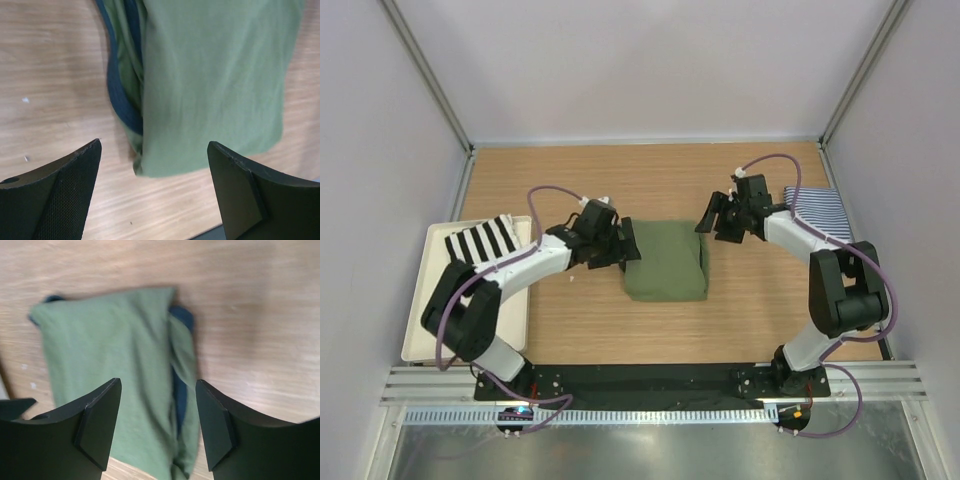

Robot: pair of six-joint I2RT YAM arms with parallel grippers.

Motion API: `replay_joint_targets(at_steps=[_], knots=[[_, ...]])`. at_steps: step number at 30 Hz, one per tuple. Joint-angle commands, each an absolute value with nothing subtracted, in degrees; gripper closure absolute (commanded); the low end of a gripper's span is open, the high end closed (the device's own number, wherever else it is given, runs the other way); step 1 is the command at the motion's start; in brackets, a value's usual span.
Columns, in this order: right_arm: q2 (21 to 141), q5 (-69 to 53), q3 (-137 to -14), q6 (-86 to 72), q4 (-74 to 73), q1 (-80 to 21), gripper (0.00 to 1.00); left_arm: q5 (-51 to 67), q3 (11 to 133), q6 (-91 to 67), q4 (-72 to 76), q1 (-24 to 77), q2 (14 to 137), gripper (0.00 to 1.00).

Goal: Fold and stack the tank tops

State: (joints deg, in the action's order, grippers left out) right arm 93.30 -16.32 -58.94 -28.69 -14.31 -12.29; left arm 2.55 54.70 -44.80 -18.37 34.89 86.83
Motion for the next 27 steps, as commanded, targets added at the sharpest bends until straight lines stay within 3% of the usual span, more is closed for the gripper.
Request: replay_joint_targets(at_steps=[1, 6, 11, 14, 15, 17, 18, 23, 25, 27], knots=[[92.6, -9.8, -57.3, -26.0, -17.8, -13.5, 0.32, -2.5, 59.4, -42.3, -20.4, 35.0, 92.1, 0.13], [95.5, -9.7, -57.5, -26.1, -16.4, -15.2, 0.30, -3.5, 64.7, -41.0, -20.2, 34.5, 99.3, 0.13], [99.0, -12.7, -58.2, -27.2, -13.4, -15.5, 0.36, -0.2, 66.3, -40.9, -16.7, 32.9, 103.2, 0.15], [101.5, -15.5, -59.1, -28.2, -11.4, -15.5, 0.41, 6.5, 66.3, -42.3, -13.1, 30.3, 106.1, 0.26], [102.0, -18.3, -59.4, -28.4, -10.9, -15.5, 0.42, 8.2, 65.7, -42.4, -11.7, 29.0, 106.6, 0.38], [103.7, -21.4, -59.9, -28.9, -8.4, -15.4, 0.53, 12.8, 64.9, -43.5, -7.0, 28.0, 107.7, 0.50], [104.1, -23.0, -60.1, -29.6, -7.4, -15.4, 0.57, 13.9, 63.9, -43.8, -5.6, 27.3, 108.0, 0.63], [107.7, -31.4, -63.2, -32.4, -2.2, -12.6, 0.76, 20.8, 63.0, -47.9, 3.0, 25.6, 110.6, 0.84], [108.6, -34.2, -65.4, -34.0, -0.8, -11.4, 0.76, 22.1, 62.7, -49.4, 6.1, 24.7, 111.4, 0.88], [109.8, -34.6, -67.4, -34.0, -1.2, -10.1, 0.62, 21.9, 63.1, -51.4, 8.6, 23.9, 112.7, 0.88]])
